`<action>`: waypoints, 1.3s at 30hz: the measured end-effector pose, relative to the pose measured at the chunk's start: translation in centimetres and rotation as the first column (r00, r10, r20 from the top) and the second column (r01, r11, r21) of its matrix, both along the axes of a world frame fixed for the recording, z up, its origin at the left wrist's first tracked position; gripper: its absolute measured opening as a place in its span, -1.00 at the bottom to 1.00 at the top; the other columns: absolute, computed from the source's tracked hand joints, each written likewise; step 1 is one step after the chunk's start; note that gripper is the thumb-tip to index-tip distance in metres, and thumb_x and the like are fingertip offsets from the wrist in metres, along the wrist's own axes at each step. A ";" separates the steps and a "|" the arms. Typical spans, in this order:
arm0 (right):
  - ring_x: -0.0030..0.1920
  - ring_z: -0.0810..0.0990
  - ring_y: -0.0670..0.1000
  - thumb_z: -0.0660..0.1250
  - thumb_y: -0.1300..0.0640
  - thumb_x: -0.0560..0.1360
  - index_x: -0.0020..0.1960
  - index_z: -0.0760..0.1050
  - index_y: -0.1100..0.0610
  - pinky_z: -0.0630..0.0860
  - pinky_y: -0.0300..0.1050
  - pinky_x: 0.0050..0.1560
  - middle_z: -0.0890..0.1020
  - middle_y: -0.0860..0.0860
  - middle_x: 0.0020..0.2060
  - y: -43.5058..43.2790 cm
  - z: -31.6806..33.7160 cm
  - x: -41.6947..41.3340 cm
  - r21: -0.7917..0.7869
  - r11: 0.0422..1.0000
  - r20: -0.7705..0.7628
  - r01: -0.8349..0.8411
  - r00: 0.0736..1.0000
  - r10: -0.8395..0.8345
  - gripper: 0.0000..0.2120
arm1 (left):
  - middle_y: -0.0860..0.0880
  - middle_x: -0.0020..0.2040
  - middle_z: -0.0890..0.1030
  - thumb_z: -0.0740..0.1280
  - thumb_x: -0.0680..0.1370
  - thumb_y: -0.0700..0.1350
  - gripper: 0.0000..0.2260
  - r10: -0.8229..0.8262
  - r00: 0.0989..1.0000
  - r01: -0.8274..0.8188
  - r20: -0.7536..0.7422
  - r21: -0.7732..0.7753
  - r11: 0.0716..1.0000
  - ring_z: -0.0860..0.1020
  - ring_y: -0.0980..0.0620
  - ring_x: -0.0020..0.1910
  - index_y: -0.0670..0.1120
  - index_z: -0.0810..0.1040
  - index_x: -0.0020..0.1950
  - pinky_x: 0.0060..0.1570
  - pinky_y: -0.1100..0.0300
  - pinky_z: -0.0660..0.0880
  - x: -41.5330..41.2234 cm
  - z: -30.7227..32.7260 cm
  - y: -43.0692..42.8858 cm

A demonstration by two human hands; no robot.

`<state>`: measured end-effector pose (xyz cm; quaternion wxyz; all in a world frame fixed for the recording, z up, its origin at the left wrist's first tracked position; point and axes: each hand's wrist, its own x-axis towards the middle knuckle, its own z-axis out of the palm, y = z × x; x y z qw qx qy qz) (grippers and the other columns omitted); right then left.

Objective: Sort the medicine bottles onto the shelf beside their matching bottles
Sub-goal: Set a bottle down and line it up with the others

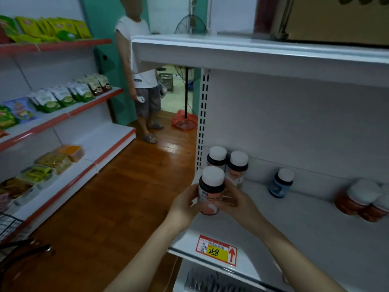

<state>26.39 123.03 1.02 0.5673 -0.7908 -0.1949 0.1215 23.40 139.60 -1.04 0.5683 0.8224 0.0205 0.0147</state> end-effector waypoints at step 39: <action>0.30 0.39 -0.14 0.32 0.12 0.49 0.39 0.21 -0.05 0.38 -0.53 0.12 0.41 -0.13 0.32 2.7 -3.1 3.5 -0.086 0.971 0.041 0.225 0.974 -0.222 -0.48 | 0.03 0.23 0.47 0.24 0.55 -0.15 -0.63 -0.166 0.985 0.156 0.042 0.183 0.971 0.40 0.15 0.25 -0.15 0.33 0.35 0.02 0.46 0.31 5.7 -1.3 1.9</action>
